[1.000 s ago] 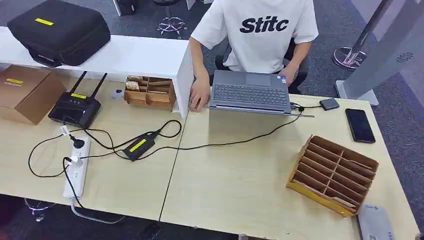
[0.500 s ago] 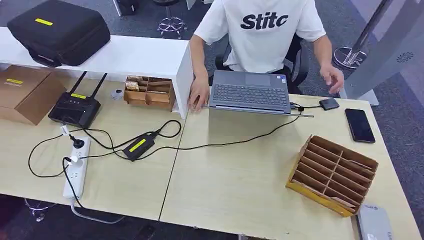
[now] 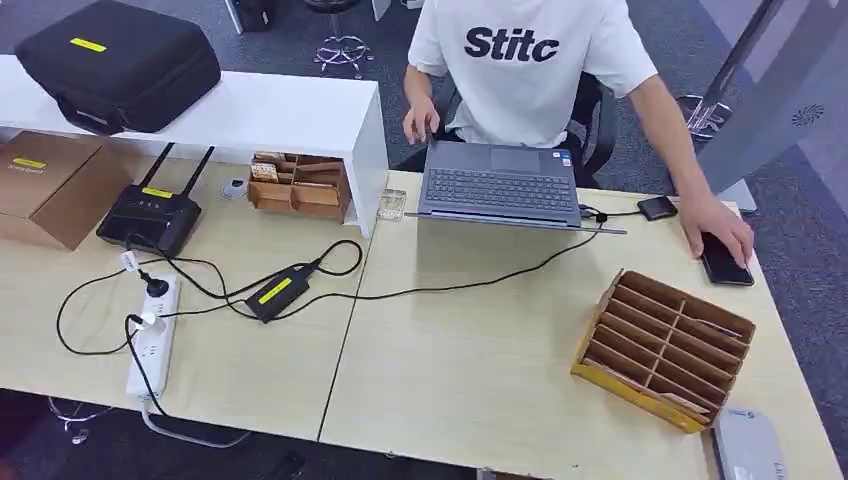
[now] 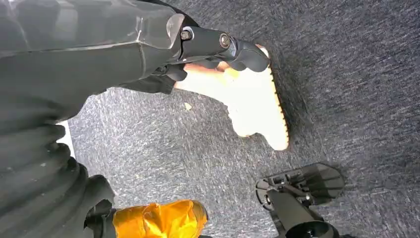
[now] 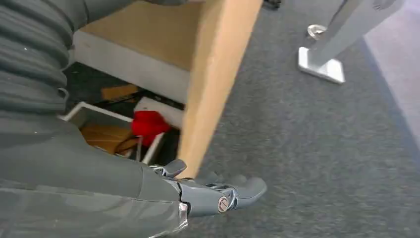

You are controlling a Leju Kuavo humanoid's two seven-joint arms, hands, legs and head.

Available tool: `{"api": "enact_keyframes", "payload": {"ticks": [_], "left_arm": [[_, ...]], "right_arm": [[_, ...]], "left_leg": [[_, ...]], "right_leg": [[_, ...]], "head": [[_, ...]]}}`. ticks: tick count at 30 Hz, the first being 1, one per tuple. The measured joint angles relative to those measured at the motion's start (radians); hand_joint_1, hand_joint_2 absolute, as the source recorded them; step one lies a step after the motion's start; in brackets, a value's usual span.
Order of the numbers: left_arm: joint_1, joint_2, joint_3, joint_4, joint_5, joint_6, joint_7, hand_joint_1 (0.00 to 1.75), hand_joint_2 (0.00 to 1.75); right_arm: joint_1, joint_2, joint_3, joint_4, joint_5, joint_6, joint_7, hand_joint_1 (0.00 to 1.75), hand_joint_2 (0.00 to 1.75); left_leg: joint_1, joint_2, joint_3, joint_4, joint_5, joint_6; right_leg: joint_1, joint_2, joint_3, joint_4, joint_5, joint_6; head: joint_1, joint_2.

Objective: Pass the card to the sensor for recognition and then transmit it.

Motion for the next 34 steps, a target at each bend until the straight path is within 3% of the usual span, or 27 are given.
{"api": "enact_keyframes", "payload": {"ticks": [10, 13, 15, 16, 18, 25, 27, 30, 34], "left_arm": [[0.0, 0.0, 0.001, 0.0, -0.005, 0.0, 0.006, 0.0, 1.75], [-0.001, 0.0, 0.001, 0.0, -0.014, 0.001, 0.016, 0.0, 1.75], [-0.002, 0.0, 0.001, 0.0, -0.023, -0.004, 0.025, 0.0, 1.75], [-0.003, 0.0, 0.001, 0.0, -0.027, -0.008, 0.032, 0.0, 1.75], [-0.005, -0.001, 0.001, 0.0, -0.036, -0.016, 0.04, 0.0, 1.75], [-0.026, -0.001, -0.005, 0.0, -0.084, -0.067, 0.068, 0.0, 1.75], [-0.034, -0.001, -0.01, 0.0, -0.088, -0.071, 0.071, 0.0, 1.75], [-0.038, -0.001, -0.011, 0.0, -0.092, -0.072, 0.071, 0.0, 1.75], [-0.043, 0.0, -0.029, 0.0, -0.112, -0.085, 0.075, 0.0, 1.75]], "right_arm": [[0.0, 0.072, -0.037, 0.025, -0.018, -0.005, 0.053, 0.0, 1.75], [0.003, 0.092, -0.023, 0.04, 0.14, -0.156, 0.034, 0.0, 1.75], [0.007, 0.098, 0.039, 0.063, 0.328, -0.297, 0.026, 0.0, 1.75], [0.008, 0.1, 0.079, 0.075, 0.41, -0.342, 0.026, 0.0, 1.75], [0.007, 0.103, 0.155, 0.095, 0.541, -0.367, 0.042, 0.0, 1.75], [0.011, 0.108, 0.507, 0.173, 0.93, -0.246, 0.28, 0.0, 1.75], [0.016, 0.11, 0.588, 0.186, 0.958, -0.235, 0.296, 0.0, 1.75], [0.019, 0.11, 0.65, 0.196, 0.971, -0.229, 0.303, 0.0, 1.75], [0.024, 0.11, 0.742, 0.211, 1.066, -0.125, 0.332, 0.0, 1.75]], "left_leg": [[0.0, 0.0, 0.0, 0.0, 0.0, 0.0], [0.0, 0.0, 0.0, 0.0, 0.0, 0.0], [0.0, 0.001, 0.0, 0.0, 0.0, 0.0], [0.0, 0.001, 0.0, 0.0, 0.0, 0.0], [0.0, 0.002, 0.0, 0.0, 0.0, 0.0], [0.0, 0.002, 0.001, 0.0, 0.0, 0.0], [0.0, 0.003, 0.001, 0.0, 0.0, 0.0], [0.0, 0.003, 0.002, 0.0, 0.0, 0.0], [0.0, 0.003, 0.002, 0.0, 0.0, 0.0]], "right_leg": [[0.0, 0.0, 0.0, 0.0, 0.0, 0.0], [0.0, 0.0, 0.0, 0.0, 0.0, 0.0], [0.0, 0.001, 0.0, 0.0, 0.0, 0.0], [0.0, 0.001, 0.0, 0.0, 0.0, 0.0], [0.0, 0.002, 0.0, 0.0, 0.0, 0.0], [0.0, 0.001, 0.001, 0.0, 0.0, 0.0], [0.0, 0.002, 0.001, 0.0, 0.0, 0.0], [0.0, 0.003, 0.001, 0.0, 0.0, 0.0], [0.0, 0.003, 0.001, 0.0, 0.0, 0.0]], "head": [[0.0, 0.0], [0.0, 0.0], [0.0, 0.0], [0.0, 0.0], [0.0, 0.0], [0.0, 0.0], [0.0, 0.0], [0.0, 0.0], [0.0, 0.0]]}}
